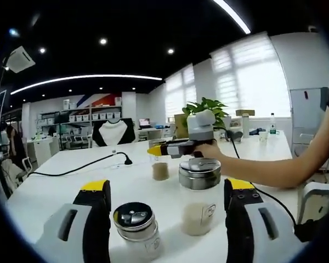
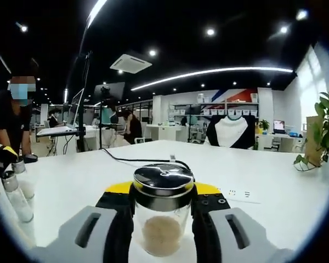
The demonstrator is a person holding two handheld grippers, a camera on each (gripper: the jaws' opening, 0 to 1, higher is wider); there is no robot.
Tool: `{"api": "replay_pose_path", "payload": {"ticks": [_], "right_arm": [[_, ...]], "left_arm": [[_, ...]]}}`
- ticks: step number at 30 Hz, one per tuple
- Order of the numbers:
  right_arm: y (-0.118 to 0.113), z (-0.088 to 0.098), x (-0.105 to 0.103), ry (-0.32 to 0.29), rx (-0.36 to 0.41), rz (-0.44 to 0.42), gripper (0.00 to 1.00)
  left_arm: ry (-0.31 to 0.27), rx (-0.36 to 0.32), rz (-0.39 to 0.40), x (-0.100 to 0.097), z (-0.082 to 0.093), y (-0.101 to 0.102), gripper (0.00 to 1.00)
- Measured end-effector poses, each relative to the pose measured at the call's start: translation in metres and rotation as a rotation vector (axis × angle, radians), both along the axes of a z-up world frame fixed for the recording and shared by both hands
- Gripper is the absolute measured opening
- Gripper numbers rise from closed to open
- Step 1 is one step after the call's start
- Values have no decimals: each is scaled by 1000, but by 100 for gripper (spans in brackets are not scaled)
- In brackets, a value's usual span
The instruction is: Rotate the seasoning bottle until the label or dispensing opening points toward the visible target arrow and the bottle remains upright within the marked orientation range
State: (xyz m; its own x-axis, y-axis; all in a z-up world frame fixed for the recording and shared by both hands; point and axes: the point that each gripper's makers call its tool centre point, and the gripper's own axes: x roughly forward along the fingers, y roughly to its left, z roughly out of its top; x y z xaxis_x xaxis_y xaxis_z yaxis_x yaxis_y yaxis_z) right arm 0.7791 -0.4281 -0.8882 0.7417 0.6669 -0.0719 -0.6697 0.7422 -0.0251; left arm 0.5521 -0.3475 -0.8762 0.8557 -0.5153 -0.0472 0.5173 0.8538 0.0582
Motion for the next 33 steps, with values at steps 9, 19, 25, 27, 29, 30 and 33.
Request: {"api": "replay_pose_path", "payload": {"ticks": [9, 19, 25, 27, 29, 30, 33], "right_arm": [[-19, 16, -12, -6, 63, -11, 37], [-43, 23, -30, -12, 81, -25, 37], [-57, 23, -44, -7, 88, -29, 37], [-60, 20, -49, -3, 82, -30, 37], [-65, 19, -56, 7, 87, -26, 37], [-66, 19, -61, 6, 92, -20, 37], [-68, 20, -74, 0, 85, -11, 37]], "left_arm": [[-4, 1, -4, 1, 4, -4, 90], [-14, 13, -38, -5, 8, -22, 90], [-17, 26, -56, -9, 10, -30, 89], [-20, 25, -63, -11, 10, -33, 89], [-21, 25, -67, -12, 10, -36, 88], [-24, 24, -71, -14, 10, -39, 88], [-31, 28, -77, -17, 11, -44, 87]]}}
